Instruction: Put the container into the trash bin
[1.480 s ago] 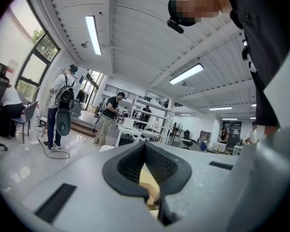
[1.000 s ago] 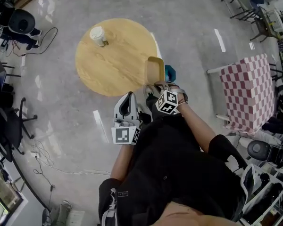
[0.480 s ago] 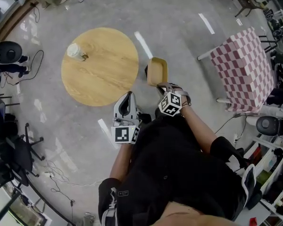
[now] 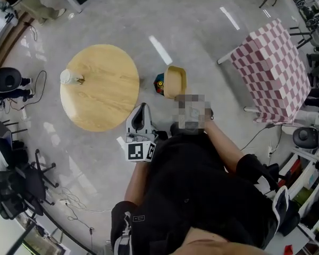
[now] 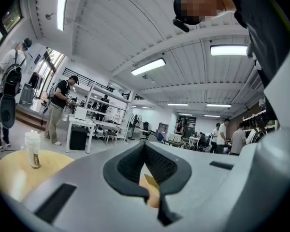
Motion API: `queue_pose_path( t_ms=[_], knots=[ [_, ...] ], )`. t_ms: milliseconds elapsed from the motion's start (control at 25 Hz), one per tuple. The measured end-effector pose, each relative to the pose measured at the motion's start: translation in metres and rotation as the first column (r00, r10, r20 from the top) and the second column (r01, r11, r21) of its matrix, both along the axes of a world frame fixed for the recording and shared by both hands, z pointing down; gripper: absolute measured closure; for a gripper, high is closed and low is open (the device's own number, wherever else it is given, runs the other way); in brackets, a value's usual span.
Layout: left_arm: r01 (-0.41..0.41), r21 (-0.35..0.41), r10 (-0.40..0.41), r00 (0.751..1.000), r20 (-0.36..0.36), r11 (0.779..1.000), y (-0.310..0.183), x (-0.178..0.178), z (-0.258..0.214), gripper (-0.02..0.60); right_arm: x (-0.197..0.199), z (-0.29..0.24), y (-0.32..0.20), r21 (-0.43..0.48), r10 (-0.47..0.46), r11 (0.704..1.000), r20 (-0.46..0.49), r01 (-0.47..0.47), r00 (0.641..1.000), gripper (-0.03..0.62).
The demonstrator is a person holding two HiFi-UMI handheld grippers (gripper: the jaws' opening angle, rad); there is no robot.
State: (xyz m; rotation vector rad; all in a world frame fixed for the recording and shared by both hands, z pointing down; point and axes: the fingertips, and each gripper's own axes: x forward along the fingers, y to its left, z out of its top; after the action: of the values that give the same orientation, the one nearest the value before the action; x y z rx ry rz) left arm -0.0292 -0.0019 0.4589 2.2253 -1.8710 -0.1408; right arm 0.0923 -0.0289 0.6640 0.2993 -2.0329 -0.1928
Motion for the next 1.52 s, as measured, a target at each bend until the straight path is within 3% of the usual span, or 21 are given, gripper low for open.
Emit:
queue_pose_path(
  t_ms=[240,560,960,1360,1520],
  knots=[
    [0.024,-0.002,-0.024,1.000,0.020,1.000,-0.028,0.042,-0.004,0.574,0.037,0.009,-0.022,-0.024,-0.010,1.000,0.010,0.010,1.000,0.559],
    [0.035,-0.017,-0.034,0.998,0.046,0.999,-0.059,0.052,0.000,0.574,0.050,0.035,-0.041,-0.061,-0.017,0.998,-0.008,0.017,1.000,0.559],
    [-0.037,-0.066,0.038,0.999,0.017,0.997,-0.113,0.024,0.026,0.574,0.032,0.102,-0.068,-0.164,0.023,0.986,-0.099,-0.039,0.995,0.559],
    [-0.069,-0.117,0.068,0.998,-0.012,0.991,-0.159,-0.011,0.065,0.574,0.000,0.217,-0.081,-0.311,0.022,0.947,-0.194,-0.083,0.981,0.559],
    [-0.072,-0.142,0.069,0.997,-0.025,0.987,-0.156,-0.014,0.074,0.574,-0.005,0.250,-0.075,-0.357,0.029,0.928,-0.219,-0.108,0.975,0.557]
  ],
)
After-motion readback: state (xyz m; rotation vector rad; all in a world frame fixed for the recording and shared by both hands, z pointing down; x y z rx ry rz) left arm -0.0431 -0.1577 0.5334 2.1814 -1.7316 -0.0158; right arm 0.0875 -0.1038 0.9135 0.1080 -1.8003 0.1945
